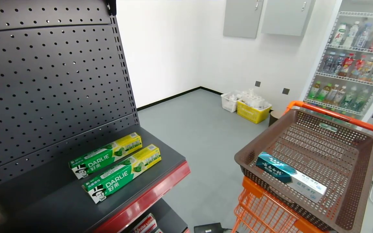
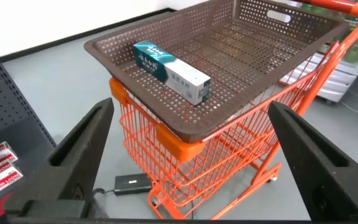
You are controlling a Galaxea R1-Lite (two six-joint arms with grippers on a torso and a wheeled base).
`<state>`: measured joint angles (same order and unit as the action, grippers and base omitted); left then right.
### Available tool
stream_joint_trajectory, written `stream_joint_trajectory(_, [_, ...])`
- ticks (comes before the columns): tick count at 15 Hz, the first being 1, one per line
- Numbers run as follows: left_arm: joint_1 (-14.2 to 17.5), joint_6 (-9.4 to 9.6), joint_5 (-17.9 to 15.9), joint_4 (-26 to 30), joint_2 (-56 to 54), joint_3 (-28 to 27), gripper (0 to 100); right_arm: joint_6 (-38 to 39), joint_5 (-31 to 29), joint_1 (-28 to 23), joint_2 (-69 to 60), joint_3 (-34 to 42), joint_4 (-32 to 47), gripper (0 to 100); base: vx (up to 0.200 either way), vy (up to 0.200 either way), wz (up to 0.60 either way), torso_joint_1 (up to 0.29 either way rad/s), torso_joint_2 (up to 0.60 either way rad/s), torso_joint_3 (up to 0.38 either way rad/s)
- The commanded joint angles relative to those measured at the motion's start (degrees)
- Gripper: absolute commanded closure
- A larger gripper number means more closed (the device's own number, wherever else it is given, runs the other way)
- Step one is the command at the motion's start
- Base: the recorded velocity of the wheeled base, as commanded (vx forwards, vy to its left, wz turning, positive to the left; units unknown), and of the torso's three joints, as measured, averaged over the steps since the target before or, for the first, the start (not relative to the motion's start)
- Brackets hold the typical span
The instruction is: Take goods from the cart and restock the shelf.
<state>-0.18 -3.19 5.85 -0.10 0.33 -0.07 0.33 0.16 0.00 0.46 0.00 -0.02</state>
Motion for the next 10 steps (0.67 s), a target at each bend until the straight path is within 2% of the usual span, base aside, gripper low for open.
stream_joint_trajectory(1, [0.0,-0.06,0.0,0.0,0.0,0.1,0,0.0,-0.1,0.0,0.0,0.0,0.0,0,0.0,0.0,0.0,0.0,0.0,0.0])
stream_joint_trajectory(7, [0.0,-0.06,-0.1,0.0,0.0,0.1,0,-0.3,0.3,0.1,0.0,0.0,0.1,0,0.0,0.0,0.0,0.0,0.0,0.0])
stream_joint_trajectory(8, [0.0,-0.06,0.0,0.0,0.0,0.0,0,-0.7,1.3,0.2,0.5,-4.6,0.8,0,0.0,0.0,0.0,0.0,0.0,0.0])
stream_joint_trajectory(9, [0.0,-0.06,0.0,-0.1,0.0,0.1,0,-0.9,1.6,-0.3,5.0,-14.0,6.7,0,0.0,0.0,0.0,0.0,0.0,0.0])
stream_joint_trajectory(10, [0.0,-0.06,-0.1,0.0,0.0,0.0,0,-0.8,1.5,0.2,7.8,-17.5,12.6,0,0.0,0.0,0.0,0.0,0.0,0.0])
